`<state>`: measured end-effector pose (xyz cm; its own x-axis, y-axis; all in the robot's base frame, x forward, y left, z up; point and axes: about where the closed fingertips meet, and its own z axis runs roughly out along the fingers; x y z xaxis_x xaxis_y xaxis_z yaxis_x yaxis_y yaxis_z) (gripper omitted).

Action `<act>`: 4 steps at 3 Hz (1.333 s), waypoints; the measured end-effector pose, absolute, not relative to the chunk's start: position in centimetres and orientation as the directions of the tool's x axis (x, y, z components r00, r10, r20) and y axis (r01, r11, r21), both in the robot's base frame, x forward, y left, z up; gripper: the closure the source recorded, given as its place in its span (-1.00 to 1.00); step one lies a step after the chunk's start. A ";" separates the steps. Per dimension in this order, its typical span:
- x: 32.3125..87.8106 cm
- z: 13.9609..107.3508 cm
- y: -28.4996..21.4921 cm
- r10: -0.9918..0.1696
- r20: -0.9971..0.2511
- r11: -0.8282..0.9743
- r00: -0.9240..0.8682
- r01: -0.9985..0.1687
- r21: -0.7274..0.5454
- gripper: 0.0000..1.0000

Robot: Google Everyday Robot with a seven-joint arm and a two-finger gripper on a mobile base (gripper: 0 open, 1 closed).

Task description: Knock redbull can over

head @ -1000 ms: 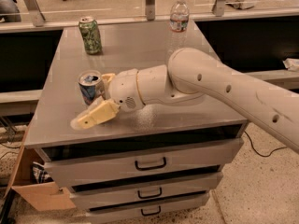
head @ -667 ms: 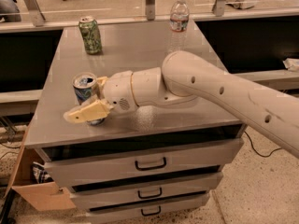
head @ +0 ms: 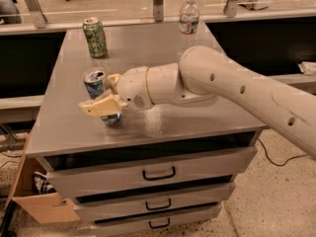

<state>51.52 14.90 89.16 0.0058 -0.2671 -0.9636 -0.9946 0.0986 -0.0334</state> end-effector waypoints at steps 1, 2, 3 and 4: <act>52.8 91.3 12.5 -0.327 -0.943 0.106 0.058 -0.990 -0.098 1.00; 53.6 92.8 9.4 -0.433 -0.895 0.088 0.108 -0.983 -0.161 1.00; 53.6 92.7 5.9 -0.596 -0.789 0.052 0.149 -0.973 -0.223 1.00; 54.5 90.4 0.8 -0.770 -0.621 0.014 0.147 -0.969 -0.247 1.00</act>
Offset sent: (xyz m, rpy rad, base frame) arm 0.0347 -0.1072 0.0510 -0.3417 -0.1737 -0.0066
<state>54.47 0.79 90.40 0.1469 -0.7696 -0.6214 -0.9690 0.0143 -0.2467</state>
